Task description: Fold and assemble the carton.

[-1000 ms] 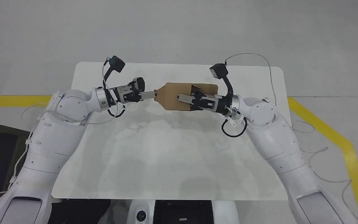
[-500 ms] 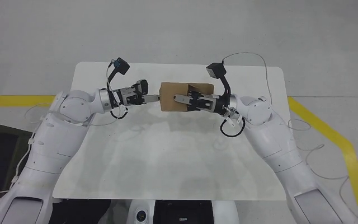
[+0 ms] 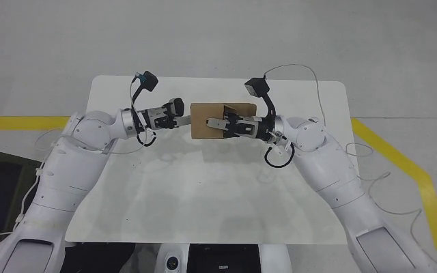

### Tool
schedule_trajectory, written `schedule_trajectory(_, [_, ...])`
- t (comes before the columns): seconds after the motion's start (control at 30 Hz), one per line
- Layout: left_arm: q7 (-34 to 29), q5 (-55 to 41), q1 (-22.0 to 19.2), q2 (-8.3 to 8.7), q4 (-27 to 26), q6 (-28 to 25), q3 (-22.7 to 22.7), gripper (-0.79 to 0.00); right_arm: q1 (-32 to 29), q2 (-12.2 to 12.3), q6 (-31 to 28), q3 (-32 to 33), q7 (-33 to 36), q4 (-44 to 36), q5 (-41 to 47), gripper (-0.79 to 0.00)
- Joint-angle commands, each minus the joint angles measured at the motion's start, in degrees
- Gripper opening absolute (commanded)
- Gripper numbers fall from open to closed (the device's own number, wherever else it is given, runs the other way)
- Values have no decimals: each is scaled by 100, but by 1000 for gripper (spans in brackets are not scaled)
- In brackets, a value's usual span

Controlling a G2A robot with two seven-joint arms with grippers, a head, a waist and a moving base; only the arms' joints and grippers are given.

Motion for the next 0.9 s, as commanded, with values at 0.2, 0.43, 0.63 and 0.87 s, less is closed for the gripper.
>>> schedule_trajectory(0.2, [-81,-63,13,-1,-58,-39,12,0,9,-20,-28,-16,43,3,57,-785])
schedule_trajectory(0.43, [-101,-68,25,-3,-106,-37,24,0,22,-41,-55,-41,69,19,105,-785])
schedule_trajectory(0.63, [-124,-77,32,-7,-131,-42,41,0,20,-53,-72,-41,93,54,145,-785])
schedule_trajectory(0.87, [-139,-84,36,-11,-155,-55,57,0,13,-65,-79,-38,119,77,184,-785])
